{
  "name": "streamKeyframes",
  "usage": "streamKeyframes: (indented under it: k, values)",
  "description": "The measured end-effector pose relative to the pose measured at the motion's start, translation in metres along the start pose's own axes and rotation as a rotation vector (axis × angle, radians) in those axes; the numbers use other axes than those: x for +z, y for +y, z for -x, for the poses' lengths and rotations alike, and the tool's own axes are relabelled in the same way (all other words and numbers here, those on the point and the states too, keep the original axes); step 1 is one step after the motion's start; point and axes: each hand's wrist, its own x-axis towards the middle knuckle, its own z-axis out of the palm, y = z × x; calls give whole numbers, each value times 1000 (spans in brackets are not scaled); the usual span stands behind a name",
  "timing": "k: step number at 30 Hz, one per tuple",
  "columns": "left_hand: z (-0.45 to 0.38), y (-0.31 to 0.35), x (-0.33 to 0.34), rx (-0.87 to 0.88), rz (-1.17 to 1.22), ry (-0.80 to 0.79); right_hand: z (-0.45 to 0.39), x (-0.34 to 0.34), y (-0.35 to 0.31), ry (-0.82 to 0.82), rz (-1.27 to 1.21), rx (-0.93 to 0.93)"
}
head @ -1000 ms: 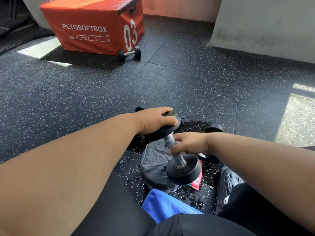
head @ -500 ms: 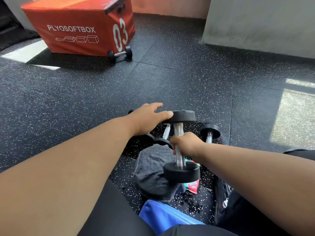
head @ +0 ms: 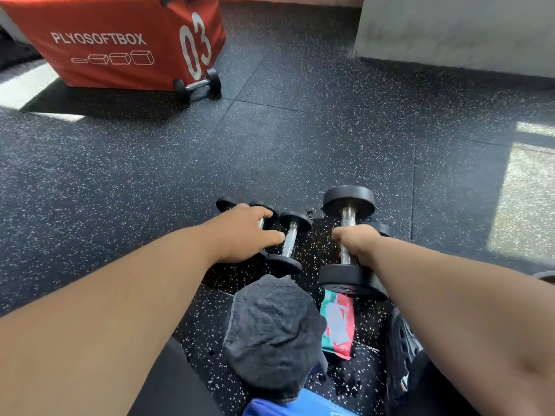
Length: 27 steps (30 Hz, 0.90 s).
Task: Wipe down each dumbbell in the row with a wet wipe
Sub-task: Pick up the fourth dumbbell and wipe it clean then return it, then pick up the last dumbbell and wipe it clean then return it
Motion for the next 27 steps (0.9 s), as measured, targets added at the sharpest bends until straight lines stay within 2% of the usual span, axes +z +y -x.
streamKeyframes:
  k: [11, 20, 25, 27]
  values:
    - [-57, -15, -2, -72, 3, -168, -124, 36, 30, -33, 62, 176]
    - [-94, -19, -8, -114, 49, -264, -163, 50, 30, -102, 208, 213]
    - [-110, -22, -10, -101, 45, -301, -176, 57, 36, -89, 244, 290]
    - [-116, -24, -12, -96, 50, -314, -181, 59, 34, -131, 258, 316]
